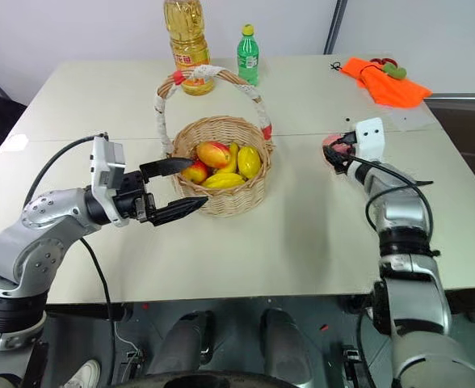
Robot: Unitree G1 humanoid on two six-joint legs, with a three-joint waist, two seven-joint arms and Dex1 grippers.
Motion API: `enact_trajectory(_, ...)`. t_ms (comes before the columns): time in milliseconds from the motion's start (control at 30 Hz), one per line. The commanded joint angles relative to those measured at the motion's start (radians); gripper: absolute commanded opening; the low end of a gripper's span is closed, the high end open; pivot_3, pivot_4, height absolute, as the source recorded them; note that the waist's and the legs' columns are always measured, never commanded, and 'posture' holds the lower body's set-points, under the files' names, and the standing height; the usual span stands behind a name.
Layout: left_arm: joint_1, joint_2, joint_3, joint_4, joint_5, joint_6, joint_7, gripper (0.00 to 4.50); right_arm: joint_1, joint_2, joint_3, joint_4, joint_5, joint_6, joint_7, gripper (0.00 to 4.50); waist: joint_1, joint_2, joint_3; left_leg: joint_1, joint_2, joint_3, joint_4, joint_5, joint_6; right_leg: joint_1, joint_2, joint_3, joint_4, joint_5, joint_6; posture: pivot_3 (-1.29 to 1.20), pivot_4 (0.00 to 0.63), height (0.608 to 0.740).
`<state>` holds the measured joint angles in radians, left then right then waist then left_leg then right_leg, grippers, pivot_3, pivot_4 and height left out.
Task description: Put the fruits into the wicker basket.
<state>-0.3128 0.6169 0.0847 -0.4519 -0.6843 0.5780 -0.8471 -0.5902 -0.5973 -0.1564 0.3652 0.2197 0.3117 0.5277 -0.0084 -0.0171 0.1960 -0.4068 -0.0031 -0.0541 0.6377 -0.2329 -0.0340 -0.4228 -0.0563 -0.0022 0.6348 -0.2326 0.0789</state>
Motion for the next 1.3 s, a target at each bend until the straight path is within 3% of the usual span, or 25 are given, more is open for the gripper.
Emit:
enact_trajectory(33, 0.034, 0.018, 0.051, 0.007, 0.009, -0.056, -0.022, 4.50, 0.150, -0.098, -0.084, -0.372, 0.154, 0.069, 0.173, 2.67, 0.000, 0.000, 0.000, 0.000, 0.000, 0.000, 0.000, 0.000, 0.001, 0.000, 0.000, 0.000, 0.000, 0.000, 0.000, 0.00, 0.150, 0.740)
enact_trajectory(133, 0.059, 0.034, 0.098, 0.058, 0.001, -0.090, -0.056, 4.50, 0.276, -0.152, -0.114, -0.659, 0.355, 0.202, 0.283, 2.67, -0.009, 0.001, 0.000, 0.001, 0.001, 0.000, 0.000, -0.001, 0.002, 0.000, 0.000, 0.000, 0.000, 0.000, 0.000, 0.00, 0.150, 0.740)
enact_trajectory(233, 0.072, 0.047, 0.123, 0.108, 0.007, -0.121, -0.086, 4.50, 0.272, -0.136, -0.073, -0.801, 0.466, 0.313, 0.261, 2.67, -0.015, 0.001, 0.000, 0.005, 0.004, 0.002, 0.000, -0.001, 0.002, 0.002, 0.005, 0.002, 0.001, 0.001, -0.005, 0.00, 0.150, 0.740)
enact_trajectory(367, 0.081, 0.051, 0.145, 0.167, 0.025, -0.159, -0.092, 4.50, 0.114, 0.052, 0.148, -0.845, 0.337, 0.359, 0.050, 2.67, -0.014, 0.000, 0.000, 0.014, 0.014, 0.003, 0.000, -0.001, 0.002, 0.007, 0.015, 0.002, -0.001, 0.000, -0.013, 0.00, 0.150, 0.740)
enact_trajectory(500, 0.095, 0.045, 0.161, 0.160, 0.015, -0.158, -0.074, 4.50, -0.026, 0.220, 0.239, -0.692, 0.229, 0.406, -0.121, 2.67, -0.001, 0.000, 0.000, 0.015, 0.017, 0.002, -0.005, -0.001, 0.001, 0.006, 0.017, 0.002, 0.000, 0.001, -0.021, 0.00, 0.150, 0.740)
enact_trajectory(600, 0.103, 0.040, 0.163, 0.143, 0.012, -0.153, -0.061, 4.50, -0.064, 0.286, 0.280, -0.645, 0.190, 0.407, -0.155, 2.67, -0.001, 0.000, 0.000, 0.012, 0.016, 0.003, -0.006, -0.001, 0.001, 0.004, 0.016, 0.002, -0.001, 0.001, -0.019, 0.00, 0.150, 0.740)
enact_trajectory(667, 0.111, 0.035, 0.162, 0.126, 0.010, -0.151, -0.048, 4.50, -0.077, 0.321, 0.310, -0.616, 0.160, 0.399, -0.169, 3.70, -0.004, 0.000, 0.000, 0.008, 0.015, 0.003, -0.006, -0.001, 0.001, 0.001, 0.015, 0.002, -0.001, 0.003, -0.016, 0.00, 0.150, 0.740)
enact_trajectory(733, 0.120, 0.030, 0.164, 0.109, 0.007, -0.148, -0.035, 4.50, -0.073, 0.314, 0.323, -0.630, 0.140, 0.381, -0.151, 4.46, -0.005, 0.000, 0.000, 0.004, 0.015, 0.004, -0.006, -0.001, 0.001, -0.004, 0.014, 0.002, -0.001, 0.003, -0.015, 0.00, 0.150, 0.740)
enact_trajectory(833, 0.128, 0.025, 0.168, 0.095, 0.001, -0.140, -0.018, 4.50, -0.044, 0.270, 0.297, -0.699, 0.156, 0.374, -0.102, 4.46, -0.002, 0.000, 0.000, 0.003, 0.015, 0.003, -0.005, -0.001, 0.001, -0.005, 0.015, 0.002, 0.000, 0.003, -0.015, 0.00, 0.150, 0.740)
enact_trajectory(1033, 0.134, 0.023, 0.167, 0.094, -0.001, -0.145, -0.008, 4.50, 0.143, 0.134, 0.137, -0.910, 0.366, 0.405, 0.088, 4.46, -0.002, 0.000, 0.000, 0.003, 0.015, 0.003, -0.005, -0.001, 0.001, -0.005, 0.015, 0.001, -0.001, 0.003, -0.015, 0.00, 0.150, 0.740)
enact_trajectory(1167, 0.118, 0.007, 0.157, 0.107, -0.006, -0.144, -0.001, 4.50, 0.162, 0.121, 0.110, -0.835, 0.292, 0.370, 0.009, 4.46, -0.012, 0.000, 0.000, 0.005, 0.016, 0.005, -0.005, -0.001, 0.001, -0.004, 0.015, 0.002, 0.000, 0.002, -0.017, 0.00, 0.150, 0.740)
enact_trajectory(1300, 0.092, -0.011, 0.138, 0.120, -0.001, -0.143, 0.003, 4.50, 0.043, 0.228, 0.146, -0.638, 0.204, 0.287, -0.085, 4.46, -0.011, -0.001, 0.000, 0.010, 0.020, 0.007, -0.005, -0.001, 0.001, -0.002, 0.021, 0.005, 0.000, 0.004, -0.024, 0.00, 0.150, 0.740)
